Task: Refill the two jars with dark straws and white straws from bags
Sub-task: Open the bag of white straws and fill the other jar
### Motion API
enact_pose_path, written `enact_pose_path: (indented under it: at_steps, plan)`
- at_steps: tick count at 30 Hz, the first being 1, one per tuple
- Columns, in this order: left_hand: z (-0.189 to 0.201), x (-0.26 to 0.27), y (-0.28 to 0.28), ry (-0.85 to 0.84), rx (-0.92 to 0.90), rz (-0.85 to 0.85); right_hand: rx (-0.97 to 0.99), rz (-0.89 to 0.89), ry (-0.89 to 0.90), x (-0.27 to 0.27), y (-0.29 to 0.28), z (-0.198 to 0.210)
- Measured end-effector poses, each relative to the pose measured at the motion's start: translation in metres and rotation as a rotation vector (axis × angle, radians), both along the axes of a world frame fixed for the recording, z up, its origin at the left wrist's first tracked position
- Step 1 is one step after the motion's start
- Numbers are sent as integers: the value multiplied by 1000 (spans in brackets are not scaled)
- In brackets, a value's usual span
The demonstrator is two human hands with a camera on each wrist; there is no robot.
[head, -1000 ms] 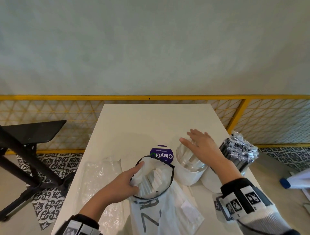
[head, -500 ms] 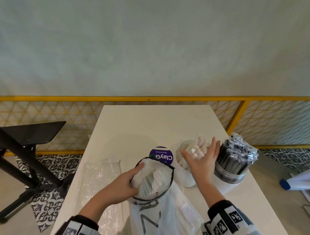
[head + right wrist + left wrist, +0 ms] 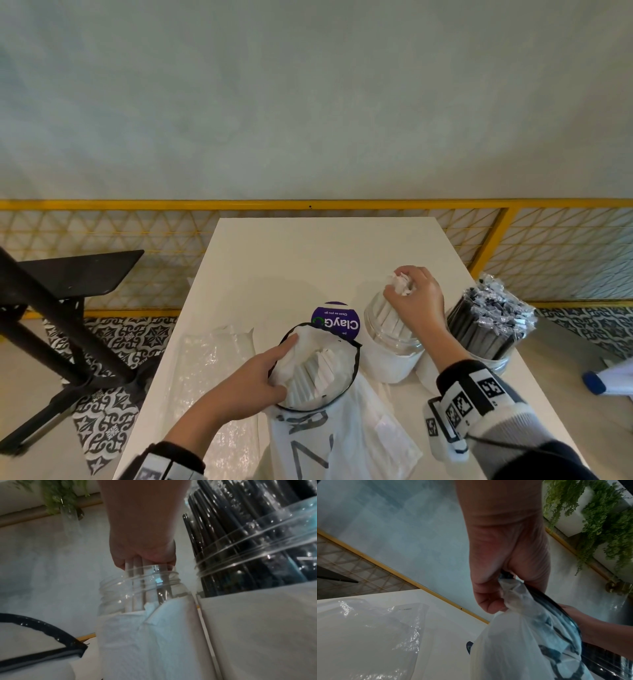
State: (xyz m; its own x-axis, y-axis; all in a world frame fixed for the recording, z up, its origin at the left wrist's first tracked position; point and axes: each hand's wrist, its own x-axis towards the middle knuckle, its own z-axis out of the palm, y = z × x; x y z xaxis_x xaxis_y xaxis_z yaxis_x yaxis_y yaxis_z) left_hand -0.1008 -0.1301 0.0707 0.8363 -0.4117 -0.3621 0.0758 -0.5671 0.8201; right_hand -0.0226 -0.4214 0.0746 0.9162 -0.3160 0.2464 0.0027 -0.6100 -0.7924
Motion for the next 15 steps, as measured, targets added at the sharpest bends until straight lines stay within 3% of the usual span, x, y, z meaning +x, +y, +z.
enact_pose_path:
  at_steps: [4,10,12,15]
  plan:
    - [-1,0,3,9,-2,-4,-1,-7,-51,2,0,6]
    - [-5,-2,5,26,-36,-14,-64,10,-106,6,-6,47]
    - [-4,-4,5,35,-35,-14,-113,77,-25,12,-7,53]
    - [-2,-5,5,43,-25,-12,-239,257,274,20,-8,46]
